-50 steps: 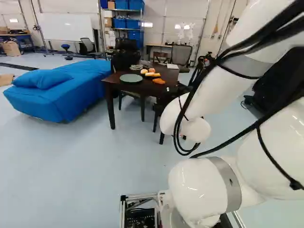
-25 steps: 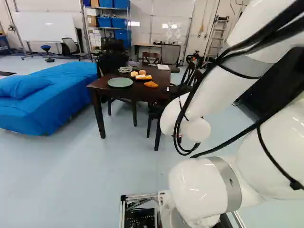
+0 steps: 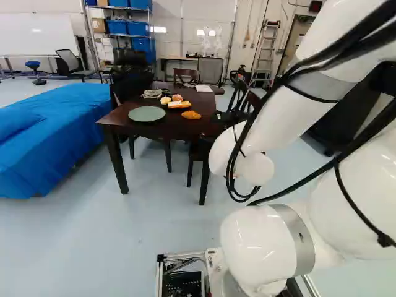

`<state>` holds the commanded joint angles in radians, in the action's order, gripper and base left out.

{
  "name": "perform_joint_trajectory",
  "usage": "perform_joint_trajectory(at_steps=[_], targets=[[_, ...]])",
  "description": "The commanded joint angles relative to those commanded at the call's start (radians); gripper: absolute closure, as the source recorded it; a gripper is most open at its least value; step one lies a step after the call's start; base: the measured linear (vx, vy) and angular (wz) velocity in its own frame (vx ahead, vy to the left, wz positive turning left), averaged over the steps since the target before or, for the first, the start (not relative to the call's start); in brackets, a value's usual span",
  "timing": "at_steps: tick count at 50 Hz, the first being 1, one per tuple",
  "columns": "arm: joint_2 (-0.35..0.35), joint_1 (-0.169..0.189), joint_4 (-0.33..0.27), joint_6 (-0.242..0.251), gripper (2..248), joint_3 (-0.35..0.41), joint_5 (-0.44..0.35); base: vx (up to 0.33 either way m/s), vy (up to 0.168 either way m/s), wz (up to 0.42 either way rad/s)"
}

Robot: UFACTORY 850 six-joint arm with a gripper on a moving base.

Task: Move the croissant to the empty plate

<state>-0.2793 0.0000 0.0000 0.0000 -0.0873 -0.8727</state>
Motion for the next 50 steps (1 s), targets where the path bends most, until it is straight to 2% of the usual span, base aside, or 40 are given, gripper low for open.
perform_joint_trajectory(at_steps=[50], targets=[[0.0,0.0,0.0,0.0,3,0.0,0.0,0.0,0.0,-0.004]])
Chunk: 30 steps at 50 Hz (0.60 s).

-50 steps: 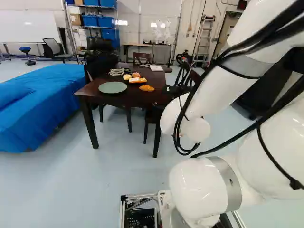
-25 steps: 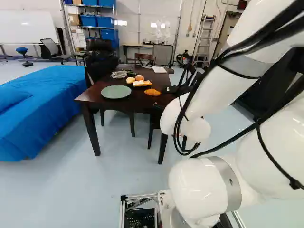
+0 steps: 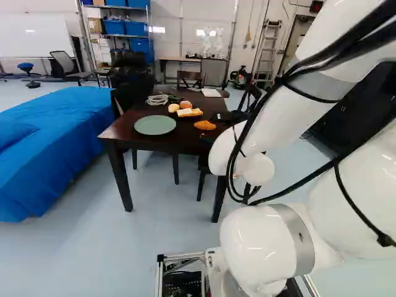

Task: Move the croissant to the empty plate

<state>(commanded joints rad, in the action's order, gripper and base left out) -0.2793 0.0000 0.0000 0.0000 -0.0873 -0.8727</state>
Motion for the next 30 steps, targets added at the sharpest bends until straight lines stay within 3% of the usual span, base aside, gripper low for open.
perform_joint_trajectory(at_steps=[30], targets=[[0.0,0.0,0.0,0.0,3,0.0,0.0,0.0,0.0,0.0]])
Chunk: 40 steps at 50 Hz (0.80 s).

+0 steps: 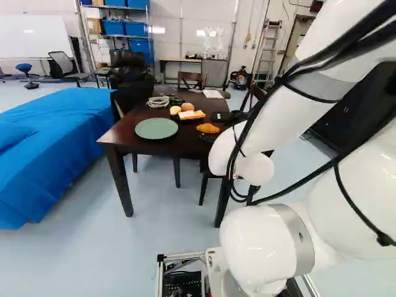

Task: Move the croissant to the empty plate

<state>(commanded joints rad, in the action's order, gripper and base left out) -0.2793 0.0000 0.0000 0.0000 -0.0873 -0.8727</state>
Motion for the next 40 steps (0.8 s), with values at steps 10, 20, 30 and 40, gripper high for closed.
perform_joint_trajectory(at_steps=[10,20,30,40], targets=[[0.0,0.0,0.0,0.0,3,0.0,0.0,0.0,0.0,0.0],[0.002,0.0,0.0,0.0,3,-0.002,0.0,0.0,0.0,0.0],[0.027,0.001,0.0,0.0,3,-0.023,0.0,0.0,0.0,0.0],[0.06,0.007,0.0,0.0,3,-0.054,0.0,0.0,0.0,0.0]])
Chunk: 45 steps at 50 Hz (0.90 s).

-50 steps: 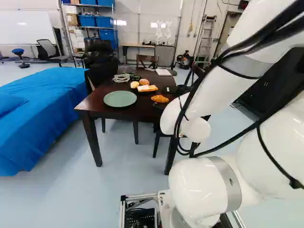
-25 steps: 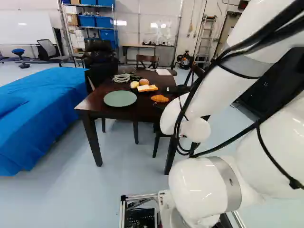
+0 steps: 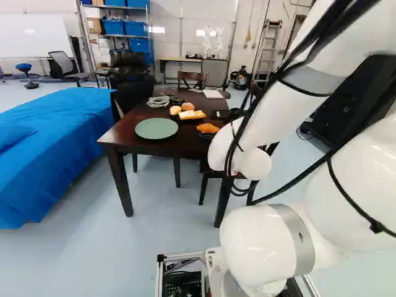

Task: Move the croissant to the empty plate

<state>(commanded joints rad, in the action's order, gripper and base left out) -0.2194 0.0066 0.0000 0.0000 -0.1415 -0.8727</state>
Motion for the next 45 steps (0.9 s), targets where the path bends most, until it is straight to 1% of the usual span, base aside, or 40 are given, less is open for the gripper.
perform_joint_trajectory(at_steps=[16,28,45], targets=[[0.018,0.02,-0.001,0.0,3,-0.053,0.001,0.0,0.0,0.0],[0.03,0.037,-0.017,0.0,3,-0.095,0.022,0.0,0.0,0.0],[0.049,0.039,-0.033,0.0,3,-0.155,0.068,0.0,0.0,0.0]])
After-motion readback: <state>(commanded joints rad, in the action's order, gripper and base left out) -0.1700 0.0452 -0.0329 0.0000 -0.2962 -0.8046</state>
